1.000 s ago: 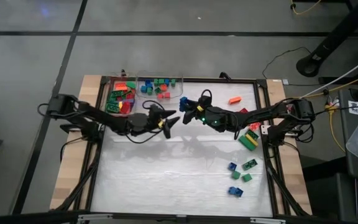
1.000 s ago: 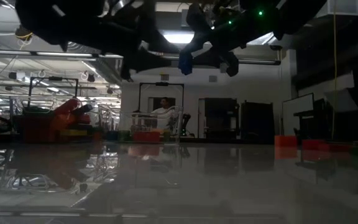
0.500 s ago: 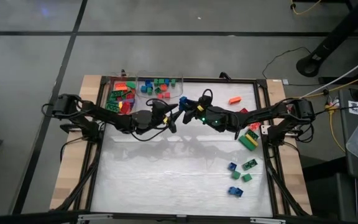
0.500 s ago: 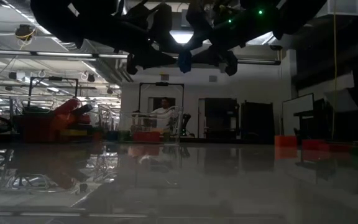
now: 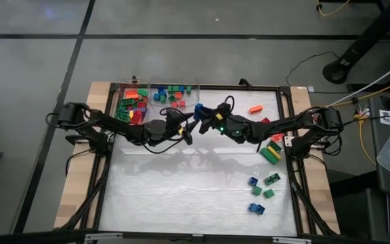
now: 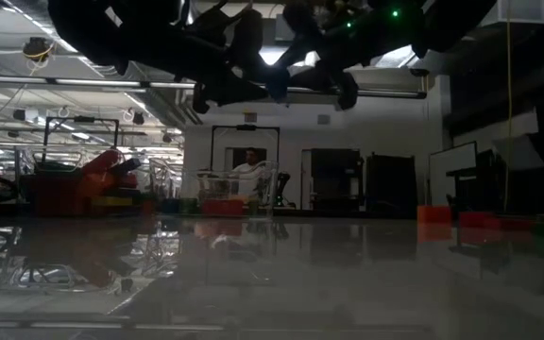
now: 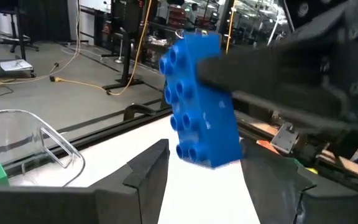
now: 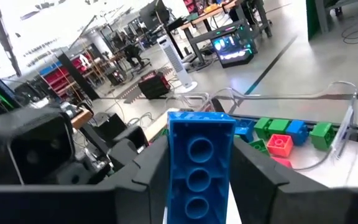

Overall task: Sort blocks by size
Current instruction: Put the large blue game piece into the left transparent bin

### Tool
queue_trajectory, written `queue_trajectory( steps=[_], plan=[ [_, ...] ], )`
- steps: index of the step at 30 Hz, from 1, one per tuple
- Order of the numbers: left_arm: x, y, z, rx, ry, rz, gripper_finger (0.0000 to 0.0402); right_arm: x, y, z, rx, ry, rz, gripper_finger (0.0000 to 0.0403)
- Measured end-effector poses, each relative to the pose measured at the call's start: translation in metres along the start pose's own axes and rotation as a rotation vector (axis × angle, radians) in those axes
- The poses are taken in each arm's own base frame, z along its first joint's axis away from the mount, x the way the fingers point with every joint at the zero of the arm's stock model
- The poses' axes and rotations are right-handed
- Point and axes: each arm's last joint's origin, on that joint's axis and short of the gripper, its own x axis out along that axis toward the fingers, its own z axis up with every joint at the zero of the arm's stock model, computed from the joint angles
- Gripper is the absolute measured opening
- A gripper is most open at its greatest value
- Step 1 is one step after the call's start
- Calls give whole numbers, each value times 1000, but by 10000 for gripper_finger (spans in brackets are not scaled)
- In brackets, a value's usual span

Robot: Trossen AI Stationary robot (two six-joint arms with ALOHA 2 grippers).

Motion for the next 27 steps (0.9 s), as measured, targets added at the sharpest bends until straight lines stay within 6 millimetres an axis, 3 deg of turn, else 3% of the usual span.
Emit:
queue_trajectory(
  steps=[18, 27],
  plan=[
    [9, 1, 3, 63, -31, 8, 182, 0, 0, 0, 12, -7, -9, 140],
    [9, 1, 2, 102, -28, -5, 113, 0, -1, -1, 0, 9, -4, 140]
  ],
)
